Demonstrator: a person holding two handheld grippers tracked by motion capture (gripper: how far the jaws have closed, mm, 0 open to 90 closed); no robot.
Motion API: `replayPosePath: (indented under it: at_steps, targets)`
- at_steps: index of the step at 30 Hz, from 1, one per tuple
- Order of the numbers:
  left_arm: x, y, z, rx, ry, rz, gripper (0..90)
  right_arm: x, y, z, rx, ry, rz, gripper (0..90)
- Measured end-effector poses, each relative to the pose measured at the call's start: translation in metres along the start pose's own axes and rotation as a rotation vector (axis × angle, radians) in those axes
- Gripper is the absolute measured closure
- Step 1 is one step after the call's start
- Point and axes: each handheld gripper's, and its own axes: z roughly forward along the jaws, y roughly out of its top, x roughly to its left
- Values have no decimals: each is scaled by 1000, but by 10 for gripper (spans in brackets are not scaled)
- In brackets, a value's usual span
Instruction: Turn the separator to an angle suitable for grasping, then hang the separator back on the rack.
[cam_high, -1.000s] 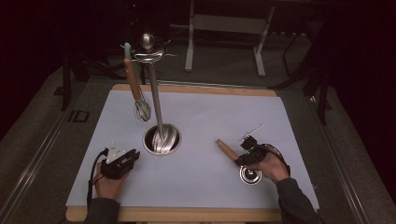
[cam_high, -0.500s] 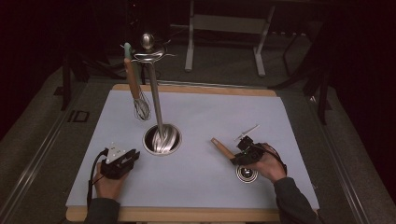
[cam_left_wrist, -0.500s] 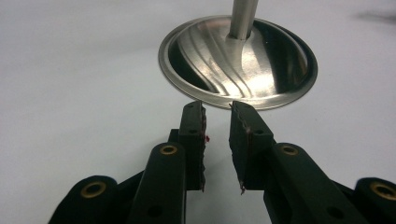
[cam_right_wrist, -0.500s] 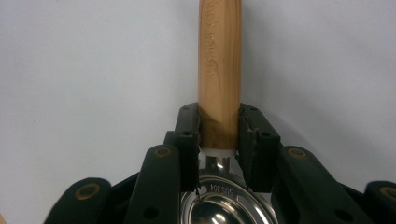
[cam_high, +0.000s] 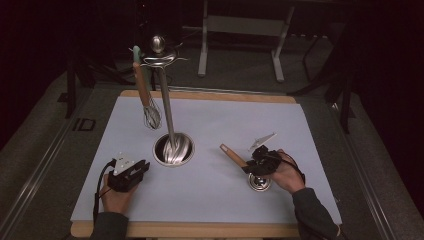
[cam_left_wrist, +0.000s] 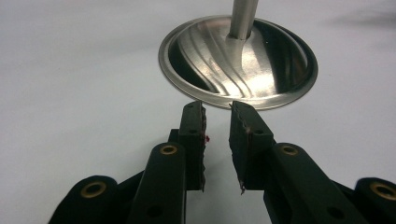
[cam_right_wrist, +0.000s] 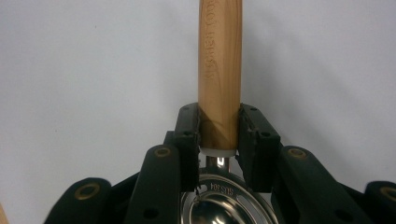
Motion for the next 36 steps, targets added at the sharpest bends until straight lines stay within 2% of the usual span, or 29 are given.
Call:
replayPosePath:
  at_steps: [4,8,11,17,20,21,30,36]
  targets:
    - [0,0,0,0,0,-1,756,2,3,-1,-21,-10,-28,706]
    - [0,0,0,0,0,-4,756,4,6,-1,-59,-36,-88,707]
    - [0,0,0,1,0,-1,756,3,7,-2,-72,-40,-100,707]
    - [0,0,0,1,0,1,756,4,14,-5,-116,-56,-159,707]
    - [0,0,0,1,1,1,756,4,16,-6,-125,-59,-168,707]
    - [0,0,0,2,0,-1,756,4,19,-7,-130,-64,-188,707]
    - [-1,0,0,2,3,6,756,6,26,-3,-138,-75,-230,707]
    - [0,0,1,3,3,3,755,5,34,-6,-176,-78,-265,707]
